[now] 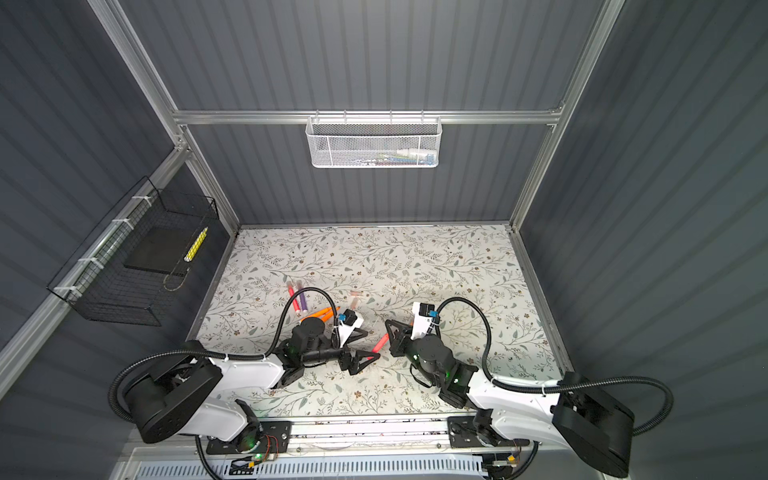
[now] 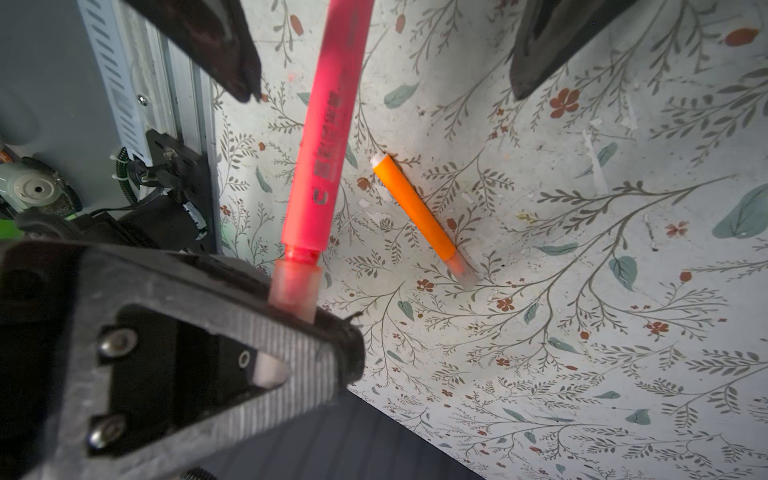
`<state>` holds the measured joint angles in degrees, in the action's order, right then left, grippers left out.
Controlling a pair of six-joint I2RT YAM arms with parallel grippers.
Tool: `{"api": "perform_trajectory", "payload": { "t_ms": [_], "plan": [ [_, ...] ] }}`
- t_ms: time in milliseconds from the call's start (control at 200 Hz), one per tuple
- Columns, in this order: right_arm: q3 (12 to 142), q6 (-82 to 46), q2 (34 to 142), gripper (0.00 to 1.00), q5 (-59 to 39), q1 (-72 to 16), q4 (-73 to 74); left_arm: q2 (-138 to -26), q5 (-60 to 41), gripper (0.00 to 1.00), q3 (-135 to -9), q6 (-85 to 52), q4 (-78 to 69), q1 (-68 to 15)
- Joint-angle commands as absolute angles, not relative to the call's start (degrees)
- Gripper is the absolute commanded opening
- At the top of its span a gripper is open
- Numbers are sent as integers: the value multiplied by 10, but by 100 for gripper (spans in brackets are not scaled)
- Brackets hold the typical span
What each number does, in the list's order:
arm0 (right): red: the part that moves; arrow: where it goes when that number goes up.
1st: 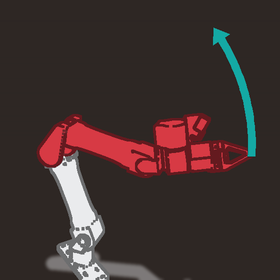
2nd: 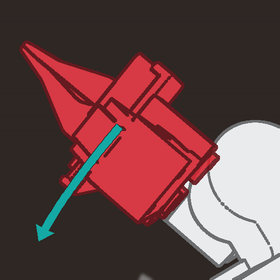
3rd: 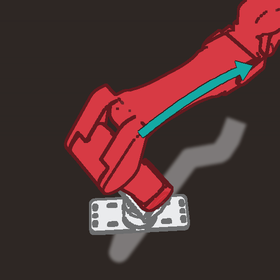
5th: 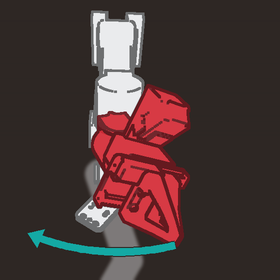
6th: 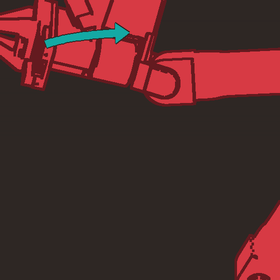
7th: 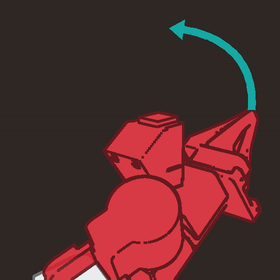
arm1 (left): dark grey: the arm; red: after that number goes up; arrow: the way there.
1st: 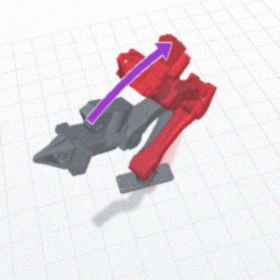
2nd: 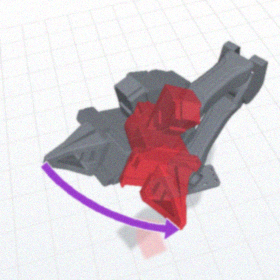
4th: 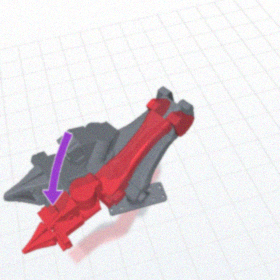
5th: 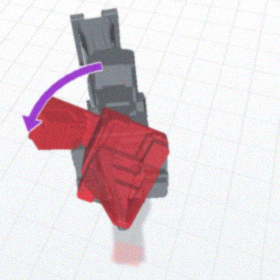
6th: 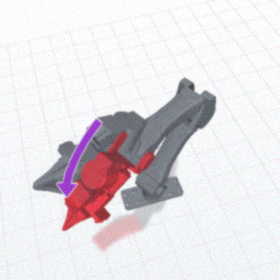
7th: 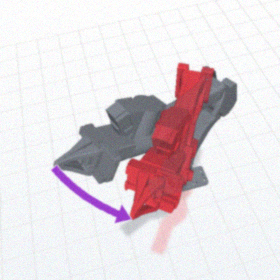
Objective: Insert the pens into the pen caps
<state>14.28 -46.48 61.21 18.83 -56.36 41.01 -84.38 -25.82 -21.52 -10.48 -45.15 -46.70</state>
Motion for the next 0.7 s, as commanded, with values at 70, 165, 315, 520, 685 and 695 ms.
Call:
{"api": "perform_trajectory", "payload": {
  "t_ms": [70,165,315,520,685,695],
  "plan": [
    [163,-469,611,0,177,-562,413,-894,-274,96,-253,-94,-496,-483],
    [163,-473,622,0,174,-562,426,-912,-274,92,-265,-97,-505,-490],
    [168,-477,655,0,176,-562,453,-926,-274,69,-277,-94,-504,-502],
    [169,-480,673,0,185,-562,469,-922,-252,15,-273,-96,-498,-506],
    [169,-465,677,0,170,-562,469,-895,-224,0,-277,-103,-474,-507],
    [169,-463,677,0,167,-562,470,-892,-221,0,-279,-105,-472,-507]
  ]
}}
